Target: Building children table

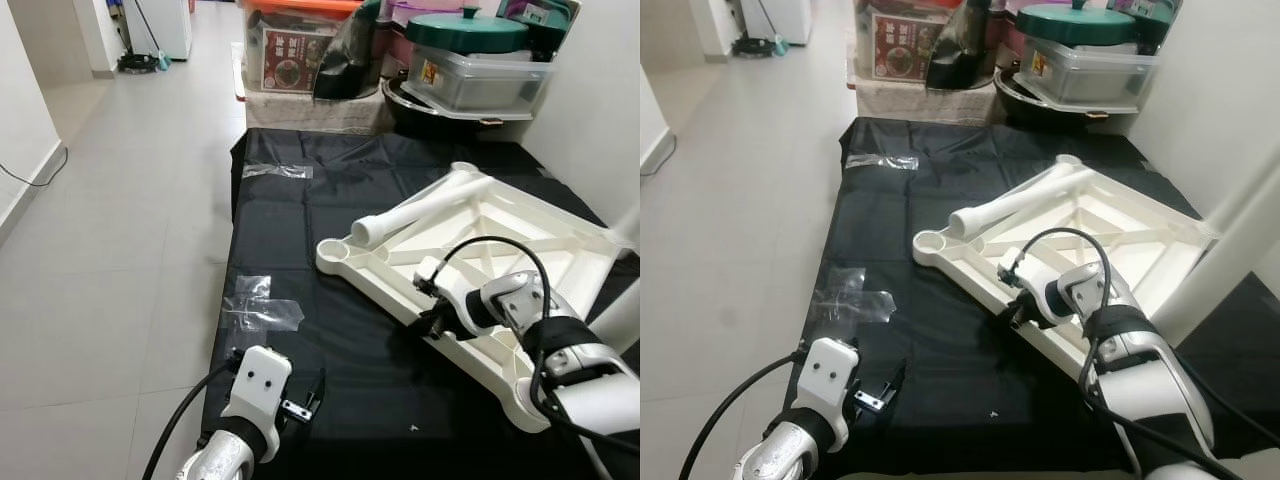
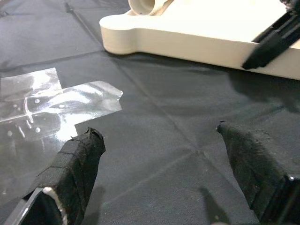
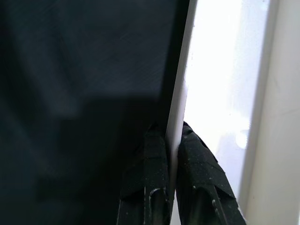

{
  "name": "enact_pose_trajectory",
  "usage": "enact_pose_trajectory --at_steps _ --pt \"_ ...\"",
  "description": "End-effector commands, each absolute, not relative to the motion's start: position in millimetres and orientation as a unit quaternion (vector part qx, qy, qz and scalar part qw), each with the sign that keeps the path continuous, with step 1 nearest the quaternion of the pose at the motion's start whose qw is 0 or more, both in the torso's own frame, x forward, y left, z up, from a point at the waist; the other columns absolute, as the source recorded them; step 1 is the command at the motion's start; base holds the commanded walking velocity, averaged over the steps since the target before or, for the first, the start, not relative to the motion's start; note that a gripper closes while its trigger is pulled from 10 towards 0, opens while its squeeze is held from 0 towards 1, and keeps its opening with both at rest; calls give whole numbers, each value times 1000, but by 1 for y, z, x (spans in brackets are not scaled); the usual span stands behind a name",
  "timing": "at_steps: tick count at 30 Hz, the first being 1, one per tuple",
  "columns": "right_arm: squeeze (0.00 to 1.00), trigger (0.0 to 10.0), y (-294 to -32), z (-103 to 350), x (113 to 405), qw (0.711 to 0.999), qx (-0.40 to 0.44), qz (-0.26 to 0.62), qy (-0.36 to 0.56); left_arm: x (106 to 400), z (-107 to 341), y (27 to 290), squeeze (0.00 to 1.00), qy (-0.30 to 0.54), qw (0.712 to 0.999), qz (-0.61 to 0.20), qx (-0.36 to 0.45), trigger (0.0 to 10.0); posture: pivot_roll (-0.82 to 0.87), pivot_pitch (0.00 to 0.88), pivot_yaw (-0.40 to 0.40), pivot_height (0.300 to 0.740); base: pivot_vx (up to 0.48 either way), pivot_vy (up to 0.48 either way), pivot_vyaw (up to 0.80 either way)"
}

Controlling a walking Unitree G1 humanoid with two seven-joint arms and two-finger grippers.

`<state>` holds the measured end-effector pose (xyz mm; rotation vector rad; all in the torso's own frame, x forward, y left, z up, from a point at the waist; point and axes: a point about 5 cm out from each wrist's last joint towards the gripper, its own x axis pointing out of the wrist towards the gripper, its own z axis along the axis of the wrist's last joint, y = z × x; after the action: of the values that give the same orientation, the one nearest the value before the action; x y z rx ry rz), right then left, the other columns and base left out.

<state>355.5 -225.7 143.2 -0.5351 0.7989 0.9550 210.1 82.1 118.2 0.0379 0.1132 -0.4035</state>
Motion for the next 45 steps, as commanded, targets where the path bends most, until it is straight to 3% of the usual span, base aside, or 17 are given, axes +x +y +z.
enact_pose_trajectory --at_steps 1,6,9,14,17,30,32,36,37,41,42,43,44,45 --pt "0 0 -213 122 340 702 -260 530 398 209 114 83 0 66 977 -203 20 10000 79 88 -113 740 0 0 0" --pt "0 0 -223 121 330 662 -287 559 408 209 114 83 0 66 977 -203 21 10000 79 88 -113 740 0 0 0" --pt "0 0 -225 121 328 652 -295 565 411 209 114 83 0 67 977 -203 22 10000 80 86 -113 740 0 0 0" --pt "0 0 -251 114 310 551 -391 582 453 210 114 83 0 66 977 -203 23 10000 78 85 -111 740 0 0 0" --pt "0 0 -256 113 306 535 -400 589 456 210 114 83 0 66 977 -203 23 10000 76 85 -111 740 0 0 0" --pt "0 0 -270 114 302 512 -433 584 458 209 113 83 0 67 977 -204 24 10000 79 74 -109 740 0 0 0" --pt "0 10000 -264 116 307 539 -435 585 421 209 112 83 0 67 976 -204 24 10000 82 69 -110 740 0 0 0" --pt "0 10000 -258 119 312 555 -447 584 388 209 111 83 0 68 976 -205 24 10000 80 59 -107 740 0 0 0" --pt "1000 10000 -257 121 313 559 -445 584 385 209 111 83 0 68 976 -205 24 10000 80 59 -107 740 0 0 0" --pt "1000 10000 -254 129 316 563 -433 596 375 210 111 83 0 68 976 -205 24 10000 80 59 -107 740 0 0 0" --pt "835 10000 -252 133 318 572 -428 596 366 210 111 83 0 68 976 -205 25 10000 81 51 -107 740 0 0 0" --pt "835 10000 -252 133 318 572 -428 596 366 210 111 83 0 68 976 -205 25 10000 81 51 -107 740 0 0 0" --pt "0 10000 -250 136 320 579 -425 596 360 210 111 83 0 68 976 -205 25 10000 78 50 -105 740 0 0 0" --pt "0 10000 -247 141 324 591 -416 595 351 210 110 83 0 68 976 -205 25 10000 78 49 -107 740 0 0 0"
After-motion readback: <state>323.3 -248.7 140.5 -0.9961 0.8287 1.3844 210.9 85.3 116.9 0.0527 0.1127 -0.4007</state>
